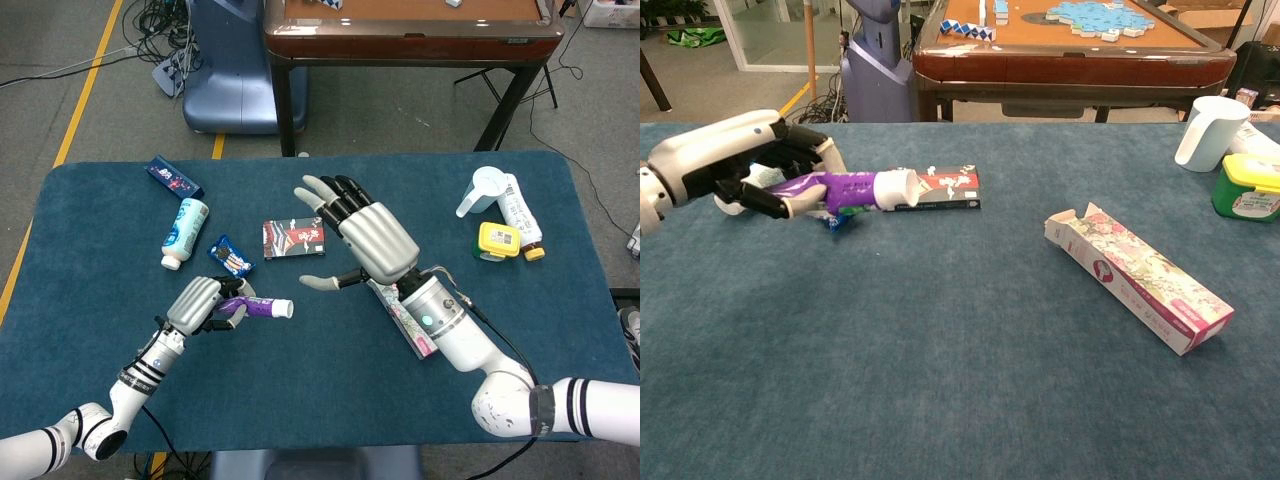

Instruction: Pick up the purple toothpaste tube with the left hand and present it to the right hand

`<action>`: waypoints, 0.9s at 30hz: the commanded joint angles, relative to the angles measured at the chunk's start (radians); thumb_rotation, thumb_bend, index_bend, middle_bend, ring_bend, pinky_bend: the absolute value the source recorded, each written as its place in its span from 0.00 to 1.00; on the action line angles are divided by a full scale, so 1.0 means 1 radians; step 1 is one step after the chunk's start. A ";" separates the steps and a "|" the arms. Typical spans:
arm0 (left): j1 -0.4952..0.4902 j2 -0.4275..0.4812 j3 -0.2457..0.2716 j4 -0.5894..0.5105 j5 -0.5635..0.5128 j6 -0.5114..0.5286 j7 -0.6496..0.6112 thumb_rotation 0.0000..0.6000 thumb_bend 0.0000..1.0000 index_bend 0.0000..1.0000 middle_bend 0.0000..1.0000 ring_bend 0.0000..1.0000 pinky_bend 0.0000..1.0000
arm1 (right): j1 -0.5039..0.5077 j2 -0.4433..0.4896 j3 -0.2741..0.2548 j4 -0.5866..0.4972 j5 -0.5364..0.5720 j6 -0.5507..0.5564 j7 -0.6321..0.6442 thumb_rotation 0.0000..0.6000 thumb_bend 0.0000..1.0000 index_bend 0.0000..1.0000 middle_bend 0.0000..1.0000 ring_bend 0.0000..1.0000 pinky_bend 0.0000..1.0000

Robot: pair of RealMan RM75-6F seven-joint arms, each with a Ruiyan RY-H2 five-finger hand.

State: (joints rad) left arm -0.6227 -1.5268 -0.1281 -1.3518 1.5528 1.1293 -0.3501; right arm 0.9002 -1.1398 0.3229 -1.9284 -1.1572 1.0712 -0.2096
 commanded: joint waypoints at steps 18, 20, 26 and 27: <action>0.023 -0.099 0.058 0.167 -0.090 -0.066 0.402 1.00 0.46 0.27 0.34 0.24 0.43 | -0.191 0.139 -0.085 0.047 -0.135 0.063 0.166 0.21 0.10 0.00 0.00 0.00 0.00; 0.029 -0.086 0.055 0.145 -0.108 -0.071 0.417 1.00 0.46 0.20 0.30 0.21 0.40 | -0.205 0.150 -0.087 0.048 -0.140 0.070 0.178 0.21 0.10 0.00 0.00 0.00 0.00; 0.056 -0.027 0.035 0.068 -0.138 -0.030 0.440 1.00 0.46 0.08 0.25 0.18 0.37 | -0.256 0.180 -0.100 0.053 -0.160 0.101 0.196 0.21 0.10 0.00 0.00 0.00 0.00; 0.062 -0.015 0.030 0.053 -0.142 -0.018 0.439 1.00 0.46 0.08 0.24 0.18 0.37 | -0.265 0.186 -0.105 0.055 -0.161 0.105 0.192 0.21 0.10 0.00 0.00 0.00 0.00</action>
State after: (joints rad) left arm -0.5731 -1.5623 -0.0877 -1.2757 1.4214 1.0919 0.0862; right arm 0.6451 -0.9618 0.2243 -1.8760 -1.3141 1.1695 -0.0162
